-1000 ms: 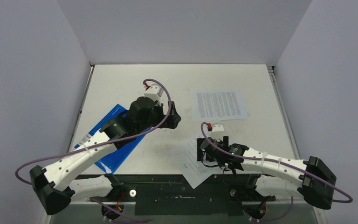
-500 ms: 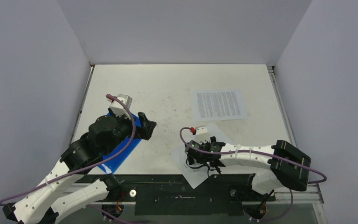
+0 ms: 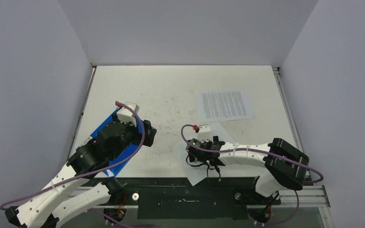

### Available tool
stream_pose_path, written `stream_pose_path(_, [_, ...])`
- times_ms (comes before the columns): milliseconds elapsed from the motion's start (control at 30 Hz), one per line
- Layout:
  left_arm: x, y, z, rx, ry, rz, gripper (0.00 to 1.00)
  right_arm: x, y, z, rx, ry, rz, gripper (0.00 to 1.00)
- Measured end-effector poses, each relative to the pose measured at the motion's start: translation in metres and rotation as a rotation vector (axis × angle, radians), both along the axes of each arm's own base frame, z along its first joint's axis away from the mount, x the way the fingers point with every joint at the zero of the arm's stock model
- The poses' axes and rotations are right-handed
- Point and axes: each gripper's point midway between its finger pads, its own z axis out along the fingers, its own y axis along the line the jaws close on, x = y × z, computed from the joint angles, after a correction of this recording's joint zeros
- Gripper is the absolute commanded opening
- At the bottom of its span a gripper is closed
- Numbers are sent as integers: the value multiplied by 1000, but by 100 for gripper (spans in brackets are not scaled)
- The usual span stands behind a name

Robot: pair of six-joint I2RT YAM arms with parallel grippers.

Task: Put the files into the folder

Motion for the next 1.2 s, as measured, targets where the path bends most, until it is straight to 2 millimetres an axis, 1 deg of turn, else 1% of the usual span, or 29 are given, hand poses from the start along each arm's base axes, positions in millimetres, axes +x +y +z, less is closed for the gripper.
stream_pose_path(233, [1,3,-13,38,3,4,96,28,-19,-2,30,-15,-115,90])
stream_pose_path(400, [3,3,-19,53,9,7,96,46,-36,-1,29,-25,-176,90])
stream_pose_path(733, [5,6,-26,66,23,20,96,86,-90,0,7,-33,-328,90])
stream_pose_path(800, [5,7,-27,65,25,19,96,92,-98,1,-1,-31,-349,90])
stream_pose_path(1067, [4,7,-27,59,23,14,96,123,-119,2,-10,-31,-419,90])
stream_pose_path(1200, [3,7,-26,53,19,12,96,144,-125,2,-4,-42,-451,90])
